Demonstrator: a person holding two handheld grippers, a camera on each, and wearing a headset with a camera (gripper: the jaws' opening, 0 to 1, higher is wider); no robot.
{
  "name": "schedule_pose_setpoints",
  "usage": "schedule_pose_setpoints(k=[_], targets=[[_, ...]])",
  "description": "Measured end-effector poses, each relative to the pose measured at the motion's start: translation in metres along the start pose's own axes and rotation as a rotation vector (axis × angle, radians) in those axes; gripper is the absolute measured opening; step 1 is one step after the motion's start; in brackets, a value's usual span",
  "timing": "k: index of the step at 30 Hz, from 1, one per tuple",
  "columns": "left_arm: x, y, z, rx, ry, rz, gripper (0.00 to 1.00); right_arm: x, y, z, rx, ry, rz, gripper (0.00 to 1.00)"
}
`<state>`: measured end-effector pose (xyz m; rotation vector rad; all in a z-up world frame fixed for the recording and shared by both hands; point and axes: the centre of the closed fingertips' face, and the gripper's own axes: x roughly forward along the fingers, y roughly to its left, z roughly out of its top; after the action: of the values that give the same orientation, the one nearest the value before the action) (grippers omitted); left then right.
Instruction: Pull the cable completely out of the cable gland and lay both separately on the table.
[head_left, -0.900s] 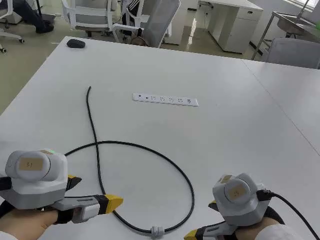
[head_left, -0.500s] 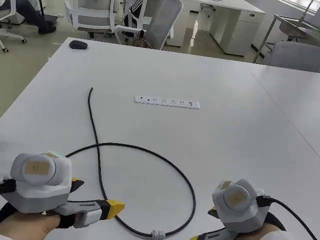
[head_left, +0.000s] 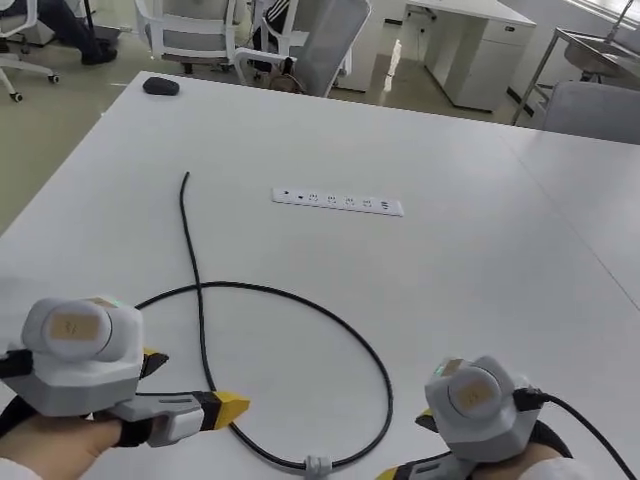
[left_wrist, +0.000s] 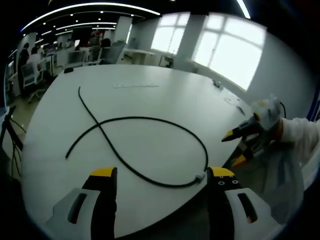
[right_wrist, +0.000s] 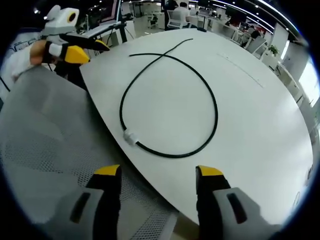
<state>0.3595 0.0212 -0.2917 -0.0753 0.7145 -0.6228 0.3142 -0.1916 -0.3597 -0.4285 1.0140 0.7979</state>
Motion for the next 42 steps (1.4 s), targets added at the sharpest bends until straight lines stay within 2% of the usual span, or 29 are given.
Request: schedule_pose_setpoints(k=[8, 17, 23, 30, 37, 42], targets=[[0.000, 0.000, -0.001, 0.022, 0.013, 0.005, 0.74, 0.002, 0.001, 0.004, -0.022, -0.015, 0.011, 0.60], [0.000, 0.003, -0.001, 0.028, 0.019, 0.006, 0.74, 0.006, 0.007, 0.015, -0.079, -0.044, 0.043, 0.59], [0.001, 0.002, -0.002, 0.028, 0.020, 0.007, 0.74, 0.009, 0.007, 0.025, -0.143, -0.078, 0.043, 0.50], [0.002, 0.004, -0.004, 0.027, 0.029, 0.009, 0.73, 0.023, 0.017, 0.030, -0.237, -0.072, 0.100, 0.42], [0.003, 0.005, -0.008, 0.027, 0.052, 0.008, 0.72, 0.037, 0.027, 0.025, -0.331, -0.028, 0.153, 0.37], [0.004, 0.006, -0.008, 0.026, 0.050, 0.009, 0.72, 0.041, 0.030, 0.027, -0.344, -0.028, 0.175, 0.35]])
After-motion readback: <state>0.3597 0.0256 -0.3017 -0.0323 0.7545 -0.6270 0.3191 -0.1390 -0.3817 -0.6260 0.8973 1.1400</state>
